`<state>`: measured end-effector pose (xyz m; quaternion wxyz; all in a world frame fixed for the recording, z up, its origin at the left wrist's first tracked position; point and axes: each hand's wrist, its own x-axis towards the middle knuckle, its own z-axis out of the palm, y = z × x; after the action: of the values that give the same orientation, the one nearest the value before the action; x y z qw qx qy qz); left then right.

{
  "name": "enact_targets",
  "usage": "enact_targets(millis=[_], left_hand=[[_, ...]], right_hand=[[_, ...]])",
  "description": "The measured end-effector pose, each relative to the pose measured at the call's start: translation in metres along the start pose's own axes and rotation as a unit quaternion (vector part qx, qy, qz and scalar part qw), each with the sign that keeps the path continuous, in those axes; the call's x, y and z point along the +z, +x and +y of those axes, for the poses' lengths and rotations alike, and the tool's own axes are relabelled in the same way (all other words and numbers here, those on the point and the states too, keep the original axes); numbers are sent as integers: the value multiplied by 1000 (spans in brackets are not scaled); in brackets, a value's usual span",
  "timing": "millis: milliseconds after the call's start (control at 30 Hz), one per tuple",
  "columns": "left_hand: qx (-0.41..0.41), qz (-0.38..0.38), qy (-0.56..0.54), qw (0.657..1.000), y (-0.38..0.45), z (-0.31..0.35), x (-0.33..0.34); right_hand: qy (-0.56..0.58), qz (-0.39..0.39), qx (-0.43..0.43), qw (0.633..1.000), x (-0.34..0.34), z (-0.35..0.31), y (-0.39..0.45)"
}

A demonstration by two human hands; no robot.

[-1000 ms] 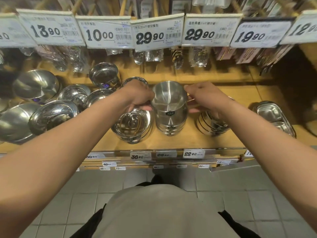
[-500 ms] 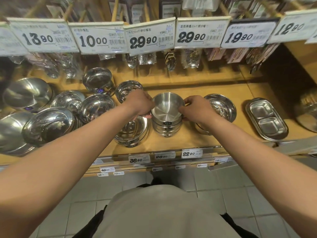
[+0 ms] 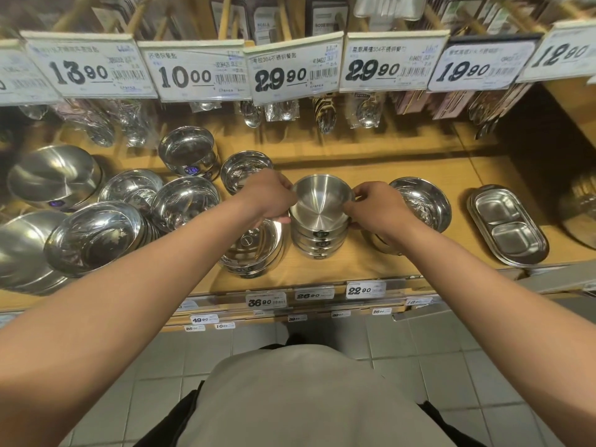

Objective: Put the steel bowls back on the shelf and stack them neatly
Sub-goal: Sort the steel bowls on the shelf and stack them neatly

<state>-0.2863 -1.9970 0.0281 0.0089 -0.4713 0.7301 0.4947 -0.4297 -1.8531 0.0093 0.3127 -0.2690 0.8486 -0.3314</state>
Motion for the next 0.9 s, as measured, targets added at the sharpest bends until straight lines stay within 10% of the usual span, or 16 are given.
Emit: enact_targets(millis=[900], left_hand=[[-17, 14, -26, 999, -12, 1, 7]], right_hand=[[-7, -26, -13, 1000, -1, -8, -7]])
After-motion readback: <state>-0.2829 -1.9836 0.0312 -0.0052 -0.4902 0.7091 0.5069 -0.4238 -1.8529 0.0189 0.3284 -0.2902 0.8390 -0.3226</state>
